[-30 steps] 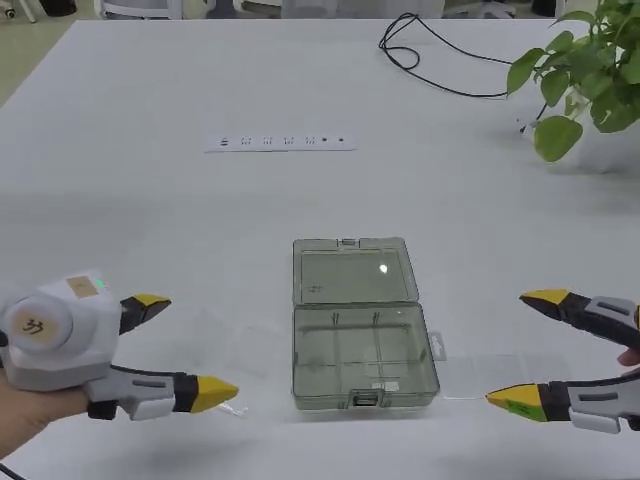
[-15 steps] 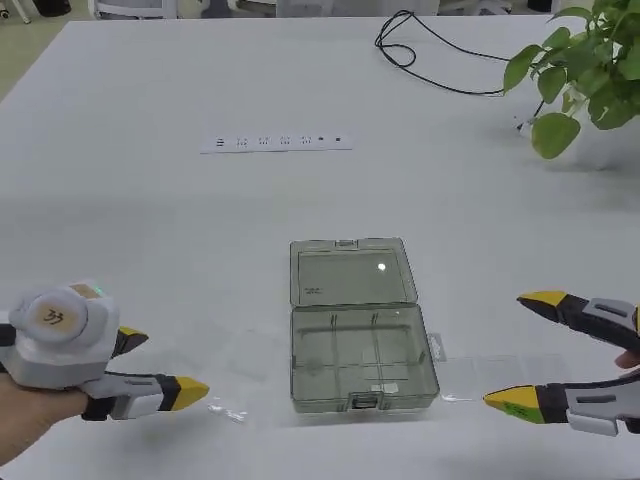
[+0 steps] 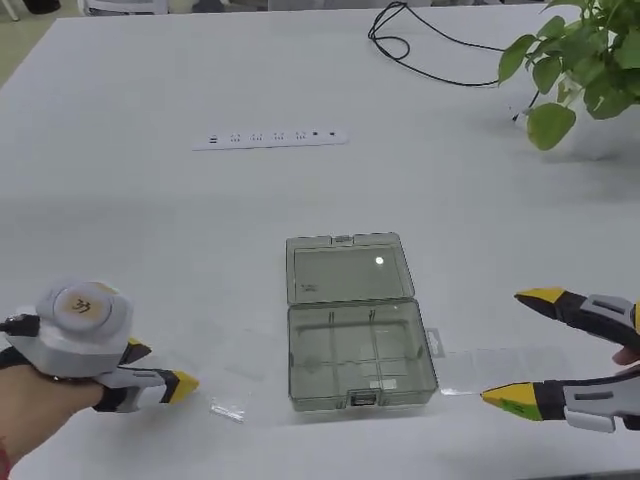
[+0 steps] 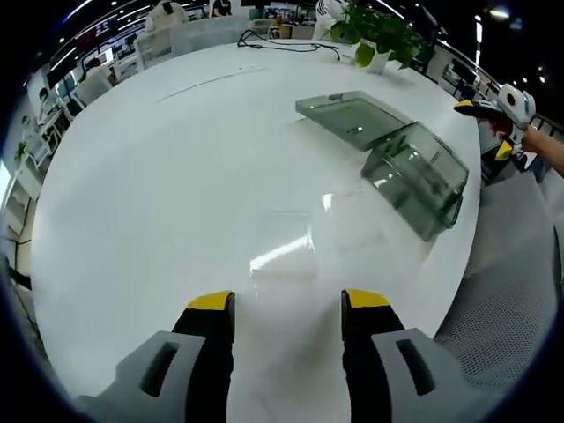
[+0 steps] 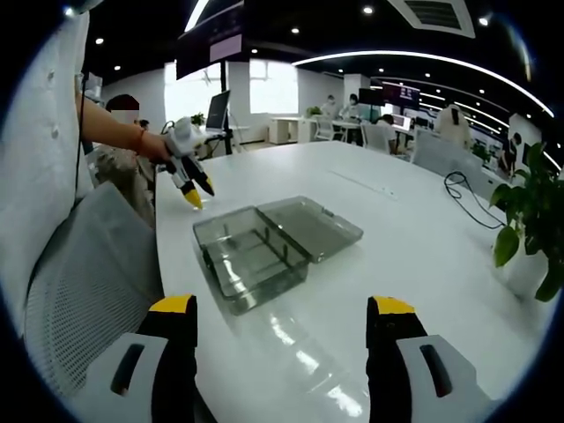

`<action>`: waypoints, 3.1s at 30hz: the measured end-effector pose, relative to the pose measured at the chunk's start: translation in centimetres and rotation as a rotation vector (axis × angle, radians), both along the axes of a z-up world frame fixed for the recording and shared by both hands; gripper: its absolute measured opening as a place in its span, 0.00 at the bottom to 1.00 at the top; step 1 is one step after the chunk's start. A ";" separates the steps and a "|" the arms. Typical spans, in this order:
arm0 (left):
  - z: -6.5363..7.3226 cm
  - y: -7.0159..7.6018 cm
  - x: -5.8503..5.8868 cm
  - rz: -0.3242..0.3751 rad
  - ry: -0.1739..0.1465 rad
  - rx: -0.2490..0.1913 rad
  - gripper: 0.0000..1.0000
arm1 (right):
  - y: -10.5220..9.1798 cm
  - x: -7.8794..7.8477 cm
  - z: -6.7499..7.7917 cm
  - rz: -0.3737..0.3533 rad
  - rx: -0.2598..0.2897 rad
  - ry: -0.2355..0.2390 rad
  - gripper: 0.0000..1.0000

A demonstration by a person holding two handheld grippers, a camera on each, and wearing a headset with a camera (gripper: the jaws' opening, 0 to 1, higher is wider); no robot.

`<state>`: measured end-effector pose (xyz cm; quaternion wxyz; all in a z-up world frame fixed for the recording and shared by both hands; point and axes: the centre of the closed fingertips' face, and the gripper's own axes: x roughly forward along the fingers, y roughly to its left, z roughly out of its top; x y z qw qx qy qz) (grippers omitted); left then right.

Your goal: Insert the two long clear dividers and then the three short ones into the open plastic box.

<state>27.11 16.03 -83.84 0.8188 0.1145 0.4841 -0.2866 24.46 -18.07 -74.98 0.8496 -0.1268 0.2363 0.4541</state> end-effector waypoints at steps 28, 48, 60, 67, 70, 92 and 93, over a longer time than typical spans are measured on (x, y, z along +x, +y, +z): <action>-0.9 0.7 -0.2 0.006 0.053 0.142 0.32 | 0.6 -0.4 0.1 -0.005 0.011 -0.009 0.79; -0.8 0.7 -0.1 0.056 0.080 0.070 0.31 | 0.8 -0.6 -0.2 -0.005 0.008 -0.004 0.79; -0.5 0.5 -0.5 0.097 0.086 0.007 0.31 | 1.1 -0.5 0.0 0.004 0.007 -0.009 0.78; 0.3 0.3 -0.7 0.141 0.076 -0.055 0.31 | 1.3 -0.5 0.2 -0.002 0.015 -0.006 0.77; 1.0 0.1 -0.7 0.166 0.063 -0.097 0.31 | 1.6 -0.5 0.6 -0.007 0.028 -0.007 0.76; 8.6 -6.1 -0.2 0.216 -0.065 -0.420 0.31 | 6.2 1.0 7.2 -0.054 0.205 -0.025 0.61; 8.8 -6.4 -0.2 0.208 -0.071 -0.428 0.31 | 6.4 1.0 7.3 -0.057 0.209 -0.021 0.61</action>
